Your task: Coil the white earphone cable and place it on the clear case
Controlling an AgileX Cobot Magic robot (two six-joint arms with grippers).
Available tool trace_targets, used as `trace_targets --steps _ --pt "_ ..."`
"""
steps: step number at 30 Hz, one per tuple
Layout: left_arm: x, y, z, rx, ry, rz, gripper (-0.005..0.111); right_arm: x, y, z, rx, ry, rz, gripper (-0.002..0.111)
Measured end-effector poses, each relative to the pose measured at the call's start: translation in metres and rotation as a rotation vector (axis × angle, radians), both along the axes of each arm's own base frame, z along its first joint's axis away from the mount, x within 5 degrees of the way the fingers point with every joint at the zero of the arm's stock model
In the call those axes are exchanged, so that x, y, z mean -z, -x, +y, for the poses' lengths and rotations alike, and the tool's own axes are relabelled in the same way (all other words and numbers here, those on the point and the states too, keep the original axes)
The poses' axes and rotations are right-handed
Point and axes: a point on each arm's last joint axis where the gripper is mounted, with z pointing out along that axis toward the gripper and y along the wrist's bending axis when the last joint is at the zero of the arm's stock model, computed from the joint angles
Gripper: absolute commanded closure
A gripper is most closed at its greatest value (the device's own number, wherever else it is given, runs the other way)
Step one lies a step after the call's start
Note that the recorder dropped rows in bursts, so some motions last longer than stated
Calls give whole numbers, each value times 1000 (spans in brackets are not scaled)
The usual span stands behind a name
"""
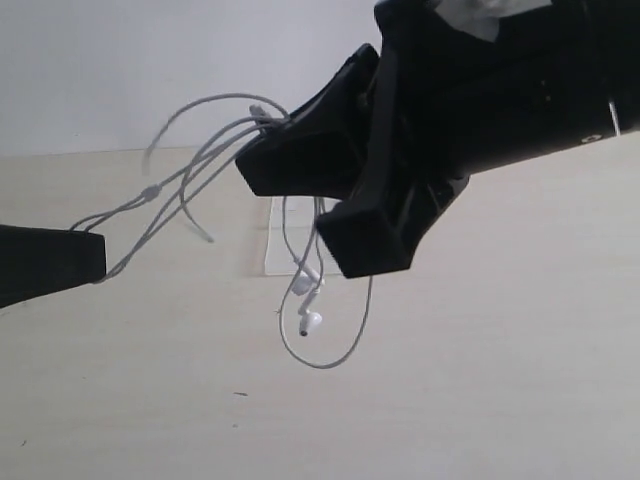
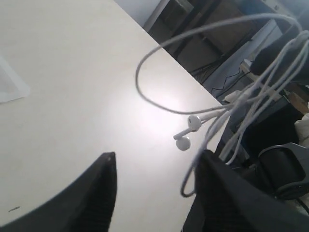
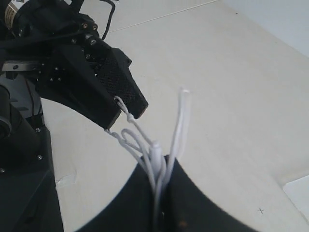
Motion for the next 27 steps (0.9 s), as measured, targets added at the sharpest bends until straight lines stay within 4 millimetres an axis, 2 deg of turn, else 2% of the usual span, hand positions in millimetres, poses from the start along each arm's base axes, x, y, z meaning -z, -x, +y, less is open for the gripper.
trace_targets --steps 7,17,21,27 --pt "0 3 -2 40 5 7 54 -1 -1 -1 9 4 -12 108" --pt "2 7 -3 81 -11 11 54 -6 -8 -8 54 125 -63 108" --pt "-13 2 -3 73 3 -57 54 8 -4 -8 -22 239 20 108" --pt "-26 0 -2 77 -13 -128 54 38 -13 6 -88 343 174 108"
